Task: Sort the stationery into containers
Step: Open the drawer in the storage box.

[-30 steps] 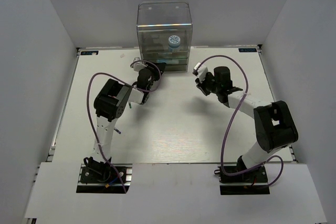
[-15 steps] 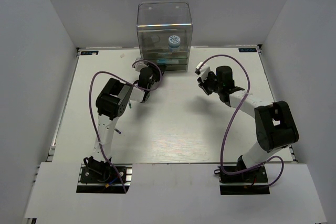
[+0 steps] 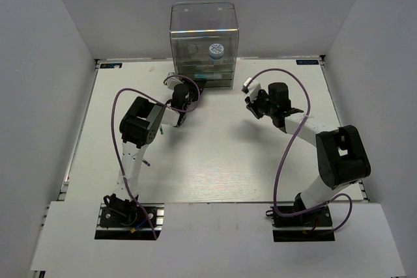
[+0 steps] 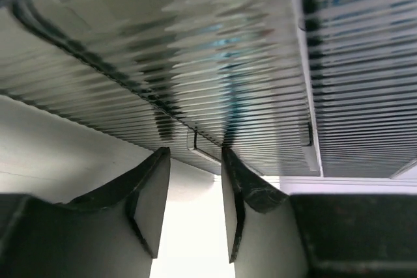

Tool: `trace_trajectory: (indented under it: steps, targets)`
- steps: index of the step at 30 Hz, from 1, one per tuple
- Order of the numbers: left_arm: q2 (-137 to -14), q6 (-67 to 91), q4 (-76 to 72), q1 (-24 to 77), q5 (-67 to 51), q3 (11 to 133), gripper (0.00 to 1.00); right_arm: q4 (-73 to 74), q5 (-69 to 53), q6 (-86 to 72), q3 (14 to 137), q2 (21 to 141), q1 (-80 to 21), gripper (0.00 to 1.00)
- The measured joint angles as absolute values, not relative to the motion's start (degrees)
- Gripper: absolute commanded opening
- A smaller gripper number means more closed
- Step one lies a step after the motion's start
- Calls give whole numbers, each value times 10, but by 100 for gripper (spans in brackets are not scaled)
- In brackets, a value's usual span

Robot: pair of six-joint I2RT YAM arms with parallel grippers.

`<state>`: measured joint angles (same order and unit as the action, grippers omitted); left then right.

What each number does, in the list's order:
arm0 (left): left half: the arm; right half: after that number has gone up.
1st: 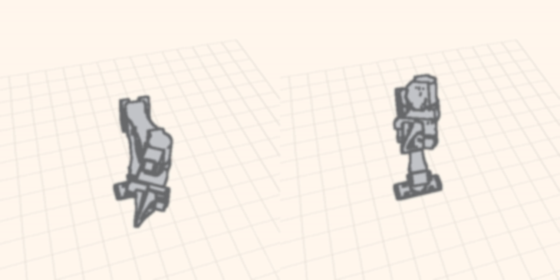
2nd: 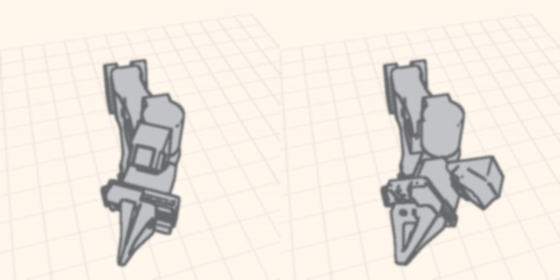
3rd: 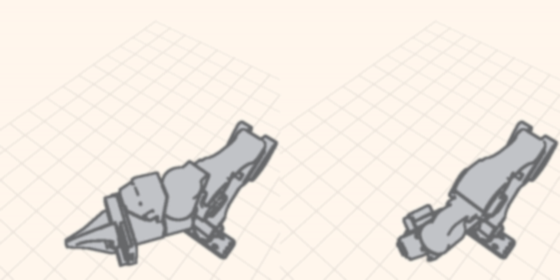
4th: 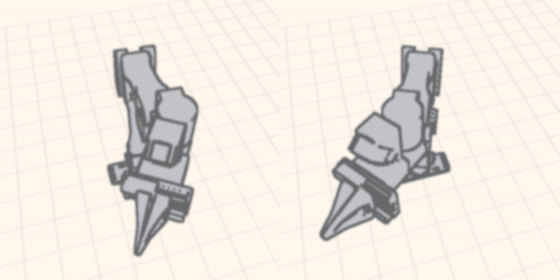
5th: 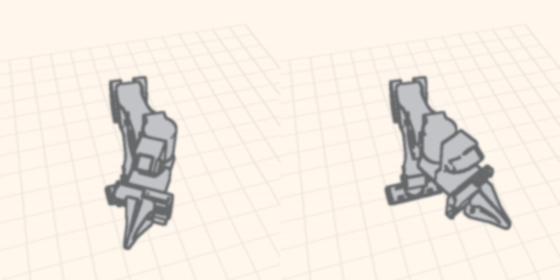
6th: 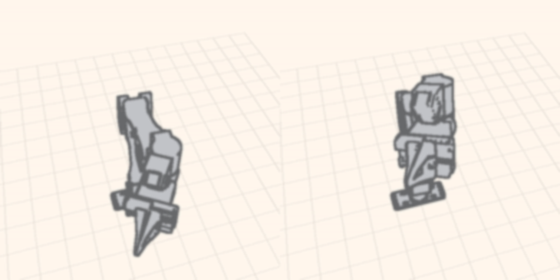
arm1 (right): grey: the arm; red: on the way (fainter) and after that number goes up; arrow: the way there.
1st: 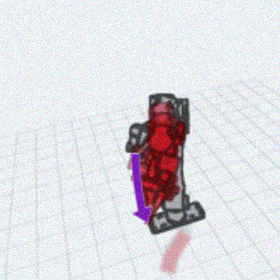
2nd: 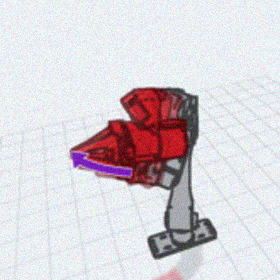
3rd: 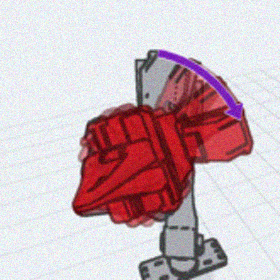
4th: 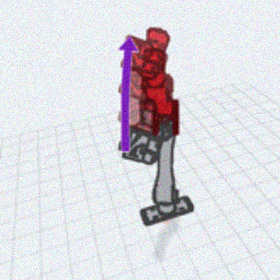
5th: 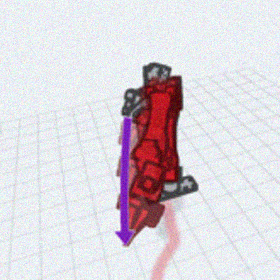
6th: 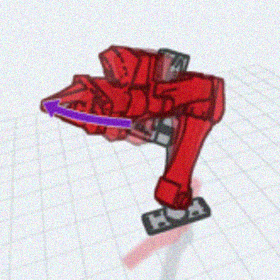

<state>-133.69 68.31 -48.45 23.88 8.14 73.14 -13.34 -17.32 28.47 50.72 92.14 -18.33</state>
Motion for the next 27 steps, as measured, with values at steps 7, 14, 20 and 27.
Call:
trace_trajectory:
  steps: [7,14,20,27]
  targets:
    - [-1339,706,-495,239,81,738,12,-134,-176,285,507,917,-183,18]
    - [-1345,716,-508,238,79,738,0,-134,-181,286,507,917,-181,18]
    - [-1338,720,-557,238,67,694,0,-133,-183,286,507,917,-181,18]
    - [-1299,697,-563,246,51,636,0,-133,-190,286,507,917,-181,19]
